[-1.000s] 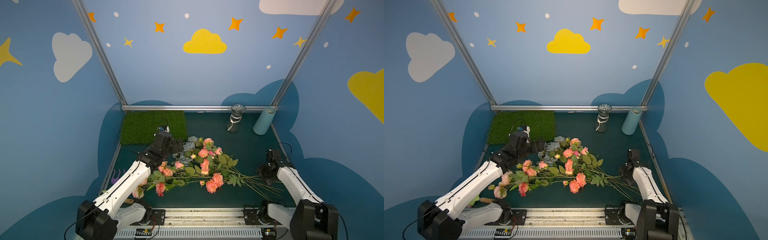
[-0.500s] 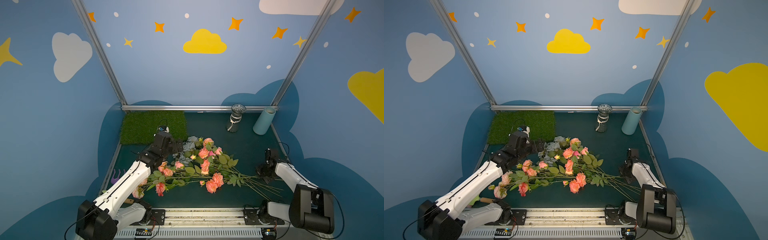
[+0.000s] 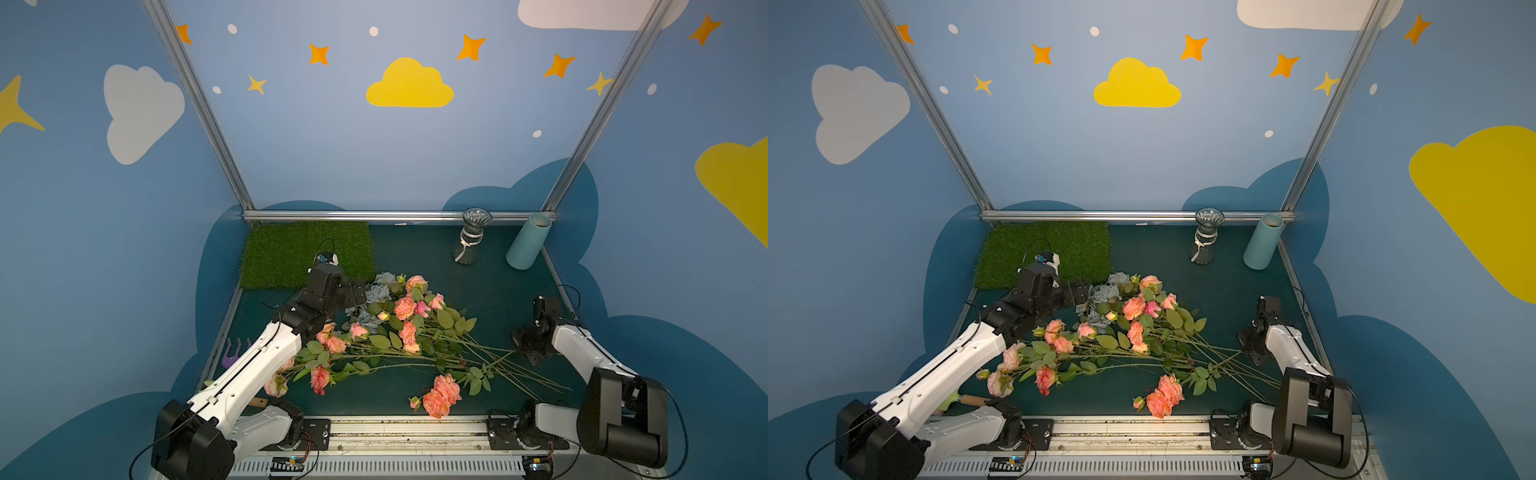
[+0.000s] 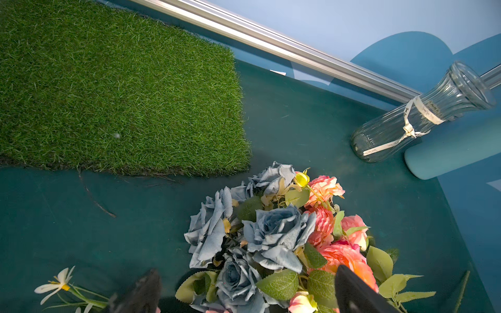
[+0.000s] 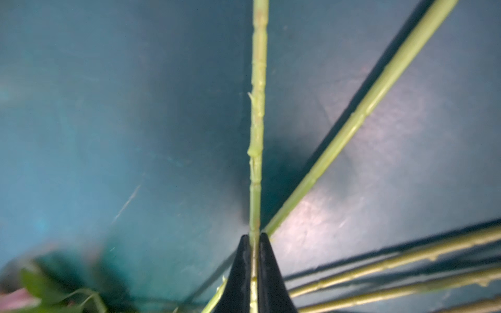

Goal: Place the pink flowers into the vase
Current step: Pick up the flower at the center of the board.

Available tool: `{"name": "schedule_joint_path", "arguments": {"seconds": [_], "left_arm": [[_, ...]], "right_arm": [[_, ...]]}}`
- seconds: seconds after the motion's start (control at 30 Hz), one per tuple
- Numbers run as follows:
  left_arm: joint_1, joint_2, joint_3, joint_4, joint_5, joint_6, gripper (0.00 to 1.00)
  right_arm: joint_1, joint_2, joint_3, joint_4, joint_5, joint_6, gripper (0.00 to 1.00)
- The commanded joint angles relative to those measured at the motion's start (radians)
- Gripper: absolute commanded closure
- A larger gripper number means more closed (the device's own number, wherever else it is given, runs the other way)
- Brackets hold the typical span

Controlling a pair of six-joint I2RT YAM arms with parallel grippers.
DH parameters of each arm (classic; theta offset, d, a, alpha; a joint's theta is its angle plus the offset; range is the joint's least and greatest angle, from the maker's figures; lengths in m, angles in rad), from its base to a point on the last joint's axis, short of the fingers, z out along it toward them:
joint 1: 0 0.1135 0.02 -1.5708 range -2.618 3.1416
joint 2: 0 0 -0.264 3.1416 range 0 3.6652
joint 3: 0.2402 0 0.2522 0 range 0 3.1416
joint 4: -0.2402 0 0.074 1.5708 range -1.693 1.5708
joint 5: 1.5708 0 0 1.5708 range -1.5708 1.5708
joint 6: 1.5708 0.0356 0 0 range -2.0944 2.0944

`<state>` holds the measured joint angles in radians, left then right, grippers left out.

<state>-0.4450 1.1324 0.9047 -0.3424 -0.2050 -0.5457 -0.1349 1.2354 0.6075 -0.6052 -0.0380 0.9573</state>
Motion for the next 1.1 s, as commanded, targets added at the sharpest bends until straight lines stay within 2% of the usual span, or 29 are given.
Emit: {"name": "schedule_joint_path", "arguments": {"seconds": [0.0, 0.2, 0.5, 0.6, 0.67, 0.83, 1.07], "left_arm": [[0.006, 0.005, -0.008, 0.019, 0.009, 0.006, 0.00], [0.008, 0.015, -0.007, 0.023, 0.013, 0.006, 0.00], [0.015, 0.014, 0.014, 0.008, 0.028, -0.007, 0.00], [0.009, 0.011, 0.059, -0.019, 0.083, -0.049, 0.00], [-0.027, 0.006, 0.100, -0.028, 0.115, -0.077, 0.00], [-0.145, 0.021, 0.254, -0.129, 0.055, -0.085, 0.00], [-0.202, 0.046, 0.438, -0.203, 0.068, -0.102, 0.00]], "right_arm": [[-0.002, -0.085, 0.019, -0.048, -0.041, 0.038, 1.00], [-0.005, -0.243, 0.013, -0.119, -0.040, 0.182, 1.00], [-0.012, -0.493, -0.035, -0.044, -0.080, 0.274, 1.00], [-0.012, -0.489, 0.003, -0.058, -0.094, 0.309, 1.00], [-0.012, -0.484, 0.006, -0.029, -0.122, 0.348, 1.00], [-0.008, -0.458, -0.003, 0.099, -0.193, 0.465, 1.00], [0.000, -0.385, 0.073, 0.234, -0.284, 0.550, 1.00]]}}
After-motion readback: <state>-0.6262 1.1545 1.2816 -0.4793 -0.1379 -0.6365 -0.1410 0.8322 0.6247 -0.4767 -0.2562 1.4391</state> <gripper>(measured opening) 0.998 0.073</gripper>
